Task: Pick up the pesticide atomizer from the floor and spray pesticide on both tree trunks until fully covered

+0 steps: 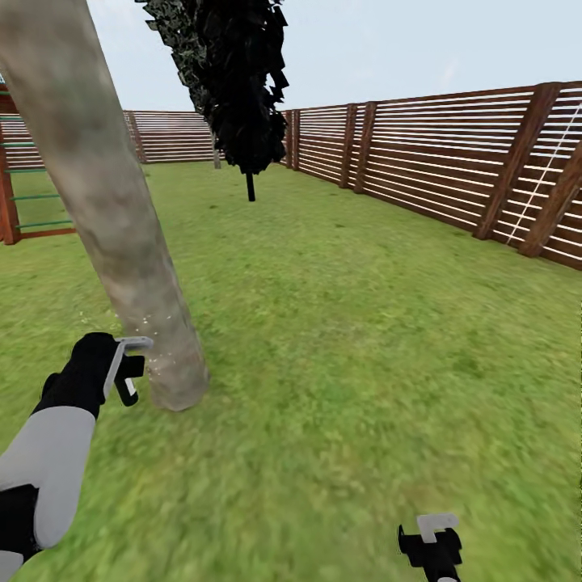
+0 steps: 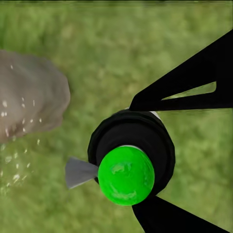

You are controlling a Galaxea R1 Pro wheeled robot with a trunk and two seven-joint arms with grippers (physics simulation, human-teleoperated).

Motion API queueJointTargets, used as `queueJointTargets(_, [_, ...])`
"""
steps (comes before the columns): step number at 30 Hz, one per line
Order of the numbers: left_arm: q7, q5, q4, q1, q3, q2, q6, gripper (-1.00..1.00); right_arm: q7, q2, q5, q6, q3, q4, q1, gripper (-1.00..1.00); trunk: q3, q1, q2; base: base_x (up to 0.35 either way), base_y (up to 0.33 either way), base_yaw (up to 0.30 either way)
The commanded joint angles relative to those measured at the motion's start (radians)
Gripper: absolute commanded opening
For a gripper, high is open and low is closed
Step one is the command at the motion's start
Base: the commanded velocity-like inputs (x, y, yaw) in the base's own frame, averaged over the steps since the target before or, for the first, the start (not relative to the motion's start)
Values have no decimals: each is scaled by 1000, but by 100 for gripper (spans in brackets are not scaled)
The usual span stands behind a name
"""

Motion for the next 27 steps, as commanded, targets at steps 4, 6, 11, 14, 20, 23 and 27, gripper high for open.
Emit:
queueJointTargets(4, [0,-2,0,0,1,-1,-1,-100,0,0,0,0,0,0,0,100,0,0,0,90,-266,0])
queueJointTargets(6, [1,-3,0,0,1,-1,-1,-100,0,0,0,0,0,0,0,100,0,0,0,17,-273,0])
queueJointTargets(11, [5,-4,0,0,0,1,-2,-100,0,1,0,0,0,0,0,100,0,0,0,2,-275,0])
queueJointTargets(14, [7,-3,1,1,0,2,-4,-100,0,1,0,0,0,0,0,100,0,0,0,0,-275,122])
queueJointTargets(20, [7,-5,0,21,0,2,-7,-100,164,-5,-1,0,-1,0,0,100,0,0,0,0,-275,202])
queueJointTargets(23, [7,-5,0,21,0,2,-7,-100,198,-6,-2,0,-1,0,0,100,0,0,0,46,-275,16])
queueJointTargets(27, [8,-7,0,21,1,6,-7,-100,201,-6,-2,0,-1,0,0,100,0,0,0,176,-238,1])
